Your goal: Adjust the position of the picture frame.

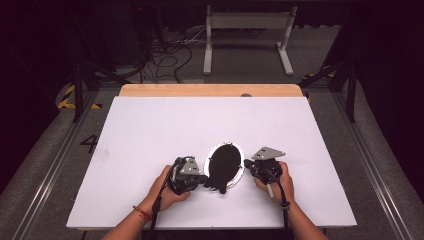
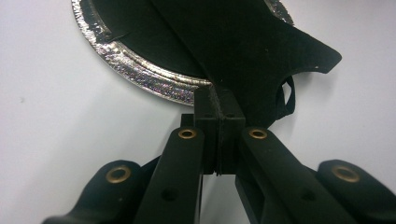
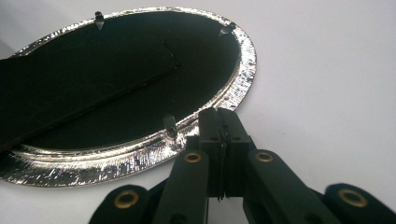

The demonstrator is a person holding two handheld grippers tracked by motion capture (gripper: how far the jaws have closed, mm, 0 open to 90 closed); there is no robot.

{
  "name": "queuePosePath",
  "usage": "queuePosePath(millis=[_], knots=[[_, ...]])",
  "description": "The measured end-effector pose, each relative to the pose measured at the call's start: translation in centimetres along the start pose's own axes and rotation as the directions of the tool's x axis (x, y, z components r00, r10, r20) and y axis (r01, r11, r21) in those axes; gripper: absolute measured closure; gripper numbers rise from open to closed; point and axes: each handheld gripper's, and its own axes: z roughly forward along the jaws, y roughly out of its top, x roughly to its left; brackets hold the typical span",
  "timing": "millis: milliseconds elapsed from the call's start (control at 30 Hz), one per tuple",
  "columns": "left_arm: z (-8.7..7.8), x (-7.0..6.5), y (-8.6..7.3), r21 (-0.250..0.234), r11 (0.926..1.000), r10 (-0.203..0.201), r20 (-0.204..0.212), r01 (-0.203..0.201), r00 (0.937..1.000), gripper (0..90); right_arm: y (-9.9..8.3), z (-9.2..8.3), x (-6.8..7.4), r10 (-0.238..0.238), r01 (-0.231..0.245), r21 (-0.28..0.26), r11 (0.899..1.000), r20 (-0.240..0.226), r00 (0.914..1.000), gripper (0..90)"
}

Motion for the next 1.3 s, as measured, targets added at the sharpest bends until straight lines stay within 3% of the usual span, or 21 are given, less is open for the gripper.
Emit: queuePosePath(millis=[233,400,533,700,967,1100,1167,1300], knots=[[0.0,-0.1,0.1,0.006,0.9998,0.018,-0.009,-0.018,0.9998,89.8,-0.1,-0.3,0.2,-0.009,0.009,0.015,1.0,-0.012,0.9999,89.1],[0.0,0.0,0.0,0.001,1.0,0.0,0.002,0.0,1.0,89.7,0.0,-0.5,0.4,-0.026,0.027,0.033,0.999,-0.032,0.9991,90.0],[0.0,0.1,0.0,0.0,1.0,0.001,0.01,-0.001,1.0,89.7,0.2,0.1,-0.3,0.024,-0.024,0.013,1.0,-0.021,0.9995,90.0],[-0.1,0.1,-0.2,-0.004,1.0,0.004,0.026,-0.004,0.9997,89.5,0.5,0.7,-0.9,0.049,-0.049,0.002,0.999,-0.038,0.9981,90.0],[-0.2,0.1,-0.3,-0.004,0.9999,-0.009,0.039,0.01,0.9992,89.9,1.2,1.2,-0.7,-0.012,0.013,0.021,1.0,-0.024,0.9996,90.0],[-0.2,0.0,0.0,0.015,0.9998,0.013,0.022,-0.013,0.9997,89.7,1.0,1.1,-0.8,-0.018,0.019,0.012,1.0,-0.028,0.9994,88.5],[-0.4,0.0,0.4,0.054,0.9968,0.059,0.002,-0.059,0.9983,84.9,0.8,0.5,-0.8,-0.022,0.023,0.024,0.999,-0.076,0.9969,88.5],[-0.7,0.4,-0.1,0.045,0.9968,0.064,0.062,-0.067,0.996,85.3,0.5,0.1,-0.4,-0.021,0.025,0.034,0.999,-0.105,0.9942,89.6]])
